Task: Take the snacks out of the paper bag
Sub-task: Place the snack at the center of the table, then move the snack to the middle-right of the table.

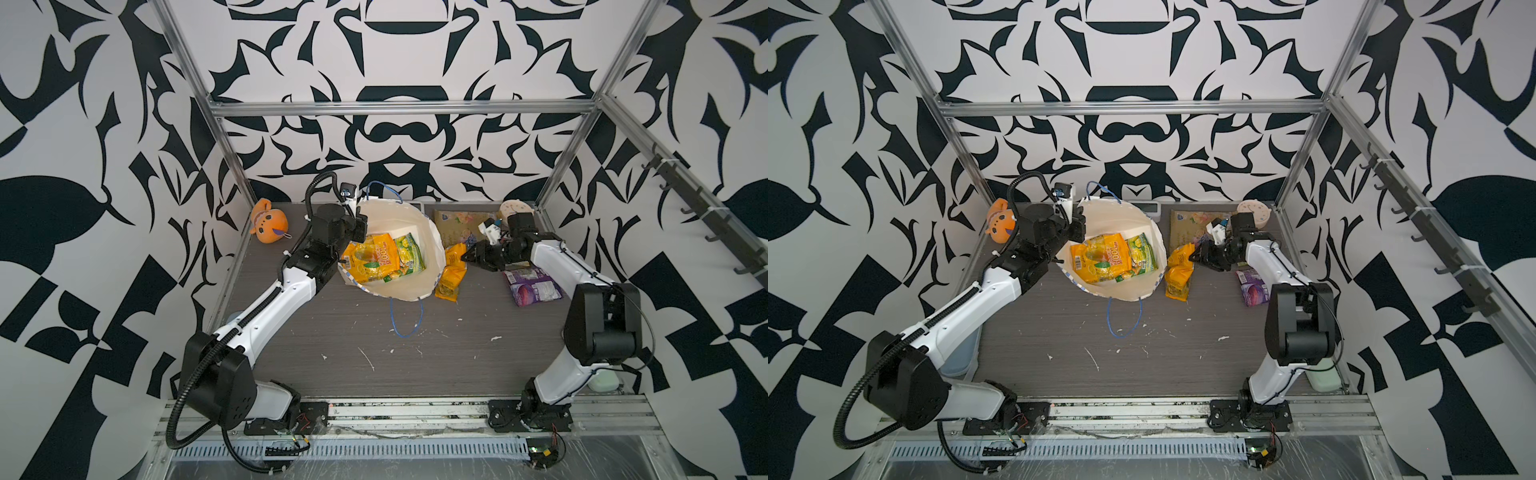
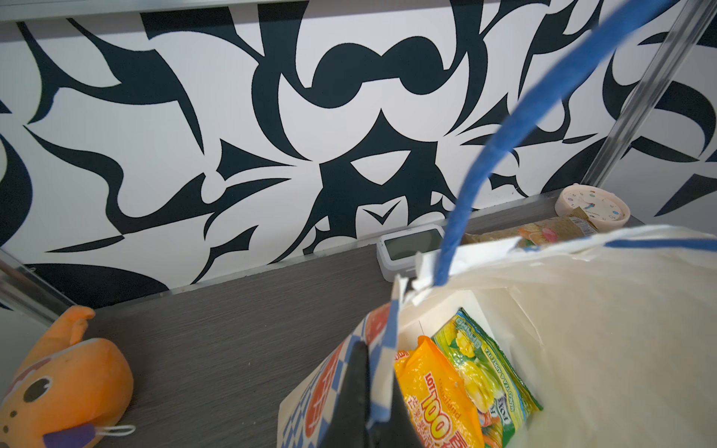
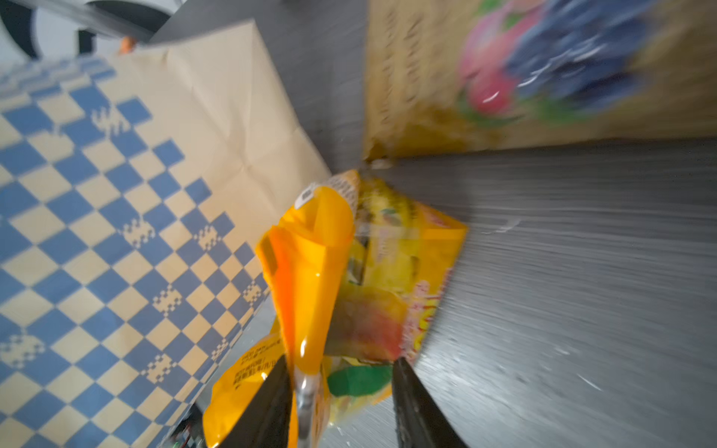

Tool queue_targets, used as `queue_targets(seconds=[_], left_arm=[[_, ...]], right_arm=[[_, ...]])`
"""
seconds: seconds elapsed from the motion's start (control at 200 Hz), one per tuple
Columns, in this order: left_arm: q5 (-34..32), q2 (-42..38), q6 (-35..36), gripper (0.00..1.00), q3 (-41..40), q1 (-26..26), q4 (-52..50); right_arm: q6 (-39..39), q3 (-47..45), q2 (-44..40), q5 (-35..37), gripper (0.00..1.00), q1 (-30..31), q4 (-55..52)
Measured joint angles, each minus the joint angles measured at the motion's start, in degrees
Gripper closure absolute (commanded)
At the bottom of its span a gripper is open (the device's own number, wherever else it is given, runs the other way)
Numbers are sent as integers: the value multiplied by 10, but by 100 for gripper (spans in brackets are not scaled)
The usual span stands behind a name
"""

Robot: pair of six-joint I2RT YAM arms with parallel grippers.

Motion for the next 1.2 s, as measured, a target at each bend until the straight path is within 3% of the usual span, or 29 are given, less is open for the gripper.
queue_targets(seconds=[0.12, 0.195, 0.265, 0.295, 0.32, 0.34, 0.385, 0.54, 0.66, 0.86, 1.04, 1.2], left_arm=[[1, 1, 0, 100, 0, 1, 0], [2, 3, 0, 100, 0, 1, 0], [3, 5, 0, 100, 0, 1, 0], [3, 5, 0, 100, 0, 1, 1], [3, 5, 0, 100, 0, 1, 1], [3, 5, 0, 100, 0, 1, 1], [3, 5, 0, 100, 0, 1, 1], [3, 5, 0, 100, 0, 1, 1], [3, 5, -1, 100, 0, 1, 1], [5, 6, -2, 100, 4, 1, -1], [5, 6, -2, 100, 5, 1, -2], [4, 6, -2, 100, 5, 1, -2]], right_arm=[[-1, 26, -32, 76, 65, -1, -35], [1, 40, -35, 100, 66, -2, -56], [9, 43, -38, 115, 56, 5, -66], [17, 43, -41, 122, 45, 11, -70], [19, 43, -45, 132, 42, 19, -73], [21, 43, -50, 142, 32, 28, -75], [34, 44, -61, 163, 26, 52, -81], [75, 90, -79, 272, 23, 171, -118], [111, 115, -68, 346, 31, 229, -127], [145, 107, -53, 399, 38, 229, -129], [155, 109, -7, 403, 44, 225, -132], [159, 128, 53, 393, 61, 227, -152]])
